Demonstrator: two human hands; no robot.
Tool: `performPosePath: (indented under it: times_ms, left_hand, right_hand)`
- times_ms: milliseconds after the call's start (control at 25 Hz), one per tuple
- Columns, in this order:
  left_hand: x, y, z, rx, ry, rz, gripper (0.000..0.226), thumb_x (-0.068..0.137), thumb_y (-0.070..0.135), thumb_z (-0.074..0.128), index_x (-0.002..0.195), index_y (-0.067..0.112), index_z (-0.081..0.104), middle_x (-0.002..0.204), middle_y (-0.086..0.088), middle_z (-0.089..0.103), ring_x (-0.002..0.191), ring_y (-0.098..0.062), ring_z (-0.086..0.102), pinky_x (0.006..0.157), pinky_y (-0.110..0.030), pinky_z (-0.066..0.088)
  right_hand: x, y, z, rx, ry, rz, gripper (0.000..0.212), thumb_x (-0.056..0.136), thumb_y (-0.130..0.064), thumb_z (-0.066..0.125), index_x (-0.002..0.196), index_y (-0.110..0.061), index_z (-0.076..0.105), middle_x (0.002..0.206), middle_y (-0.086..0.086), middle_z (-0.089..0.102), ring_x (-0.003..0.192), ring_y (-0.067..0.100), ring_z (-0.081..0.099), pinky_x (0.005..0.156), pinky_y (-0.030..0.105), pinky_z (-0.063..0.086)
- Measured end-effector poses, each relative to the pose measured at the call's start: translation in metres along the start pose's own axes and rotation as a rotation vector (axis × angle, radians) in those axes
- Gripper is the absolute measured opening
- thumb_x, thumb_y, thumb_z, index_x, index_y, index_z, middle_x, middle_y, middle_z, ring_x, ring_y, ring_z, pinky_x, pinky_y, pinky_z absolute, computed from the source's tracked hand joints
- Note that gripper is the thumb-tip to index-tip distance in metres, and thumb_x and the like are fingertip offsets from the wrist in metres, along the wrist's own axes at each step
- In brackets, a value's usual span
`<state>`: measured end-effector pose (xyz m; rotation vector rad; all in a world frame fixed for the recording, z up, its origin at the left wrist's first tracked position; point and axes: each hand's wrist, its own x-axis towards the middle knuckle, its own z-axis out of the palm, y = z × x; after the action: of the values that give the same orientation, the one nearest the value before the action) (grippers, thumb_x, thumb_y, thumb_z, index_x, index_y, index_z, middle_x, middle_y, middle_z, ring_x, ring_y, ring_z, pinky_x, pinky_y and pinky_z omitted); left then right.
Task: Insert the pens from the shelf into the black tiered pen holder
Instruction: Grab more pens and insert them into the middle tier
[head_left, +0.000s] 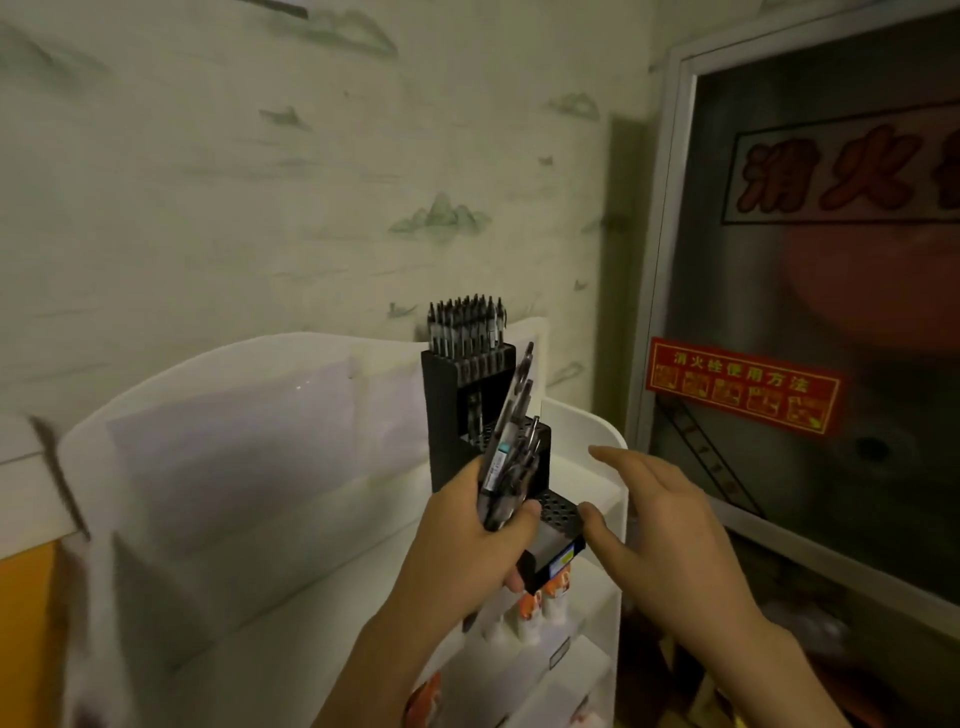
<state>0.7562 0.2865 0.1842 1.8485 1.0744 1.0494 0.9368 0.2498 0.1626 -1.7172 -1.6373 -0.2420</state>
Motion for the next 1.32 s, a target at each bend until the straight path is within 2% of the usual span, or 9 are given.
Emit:
performPosePath:
  times_ms: [200,400,520,600,720,840,1040,1160,1320]
  left_hand:
    - [0.080,-0.018,0.029,-0.005,0.003,-0.013,0.027,0.091,0.024,0.063,0.117,0.025,0.055,0.072,0.004,0.061,0.043,-0.013,0.063,0.048,-0.018,0.049]
    - [0.143,-0.027,0.046,-0.014,-0.065,-0.051,0.024,0.091,0.023,0.063,0.110,0.034,0.054,0.082,0.004,0.065,0.045,-0.012,0.062,0.051,-0.018,0.050]
    - [0.163,-0.034,0.056,0.007,-0.097,-0.080,0.028,0.090,0.022,0.064,0.109,0.041,0.054,0.091,0.007,0.066,0.048,-0.011,0.063,0.052,-0.018,0.051]
    - [0.176,-0.039,0.063,0.050,-0.098,-0.101,0.031,0.090,0.024,0.064,0.101,0.050,0.052,0.097,0.012,0.066,0.053,-0.008,0.064,0.056,-0.017,0.052]
    - [0.199,-0.049,0.074,0.123,-0.038,-0.152,0.027,0.091,0.027,0.063,0.092,0.050,0.048,0.095,0.014,0.063,0.061,-0.006,0.064,0.059,-0.012,0.051]
    - [0.214,-0.060,0.083,0.137,0.050,-0.187,0.025,0.089,0.029,0.065,0.094,0.048,0.051,0.089,0.016,0.065,0.064,-0.006,0.063,0.062,-0.017,0.053]
    - [0.228,-0.075,0.085,0.123,0.243,-0.287,0.019,0.086,0.027,0.067,0.098,0.039,0.060,0.081,0.022,0.066,0.073,0.004,0.062,0.061,-0.010,0.047]
    - [0.226,-0.075,0.075,0.095,0.345,-0.333,0.019,0.087,0.019,0.065,0.097,0.035,0.060,0.081,0.008,0.068,0.061,-0.006,0.067,0.055,-0.017,0.051]
    - [0.226,-0.073,0.058,0.107,0.421,-0.343,0.014,0.089,0.015,0.062,0.097,0.026,0.059,0.064,0.000,0.067,0.044,-0.023,0.065,0.054,-0.037,0.058]
  right_hand:
    - [0.070,0.050,0.037,-0.001,-0.048,-0.015,0.049,0.087,-0.039,0.062,0.134,-0.035,0.048,0.131,-0.012,0.056,0.121,0.009,0.049,0.100,0.029,0.039]
    - [0.161,0.060,0.047,0.798,-0.096,0.207,0.026,0.092,-0.033,0.058,0.117,-0.029,0.066,0.111,-0.014,0.070,0.105,0.000,0.062,0.093,0.029,0.050]
    - [0.197,0.066,0.054,1.192,-0.343,0.299,0.026,0.091,-0.022,0.059,0.115,-0.017,0.068,0.106,0.001,0.074,0.101,0.014,0.069,0.088,0.030,0.052]
    - [0.217,0.077,0.065,1.305,-0.422,0.330,0.025,0.089,-0.013,0.060,0.113,-0.009,0.068,0.103,0.009,0.074,0.099,0.022,0.069,0.084,0.029,0.055]
    - [0.246,0.091,0.082,1.336,-0.457,0.347,0.022,0.086,-0.007,0.062,0.106,-0.002,0.070,0.096,0.015,0.074,0.088,0.025,0.070,0.076,0.026,0.059]
    - [0.270,0.097,0.094,1.357,-0.470,0.317,0.018,0.084,-0.003,0.064,0.100,0.001,0.071,0.090,0.016,0.075,0.079,0.022,0.072,0.071,0.024,0.059]
    - [0.311,0.109,0.109,1.450,-0.287,0.291,0.017,0.087,0.001,0.061,0.097,-0.006,0.073,0.088,0.011,0.076,0.083,0.024,0.073,0.076,0.028,0.059]
    - [0.319,0.113,0.123,1.273,-0.182,0.109,0.026,0.084,0.004,0.065,0.093,-0.018,0.074,0.082,-0.002,0.076,0.077,0.016,0.073,0.076,0.022,0.057]
    - [0.302,0.105,0.162,1.076,-0.179,-0.076,0.027,0.081,-0.004,0.073,0.089,-0.029,0.073,0.081,-0.020,0.073,0.074,0.004,0.071,0.072,0.015,0.056]
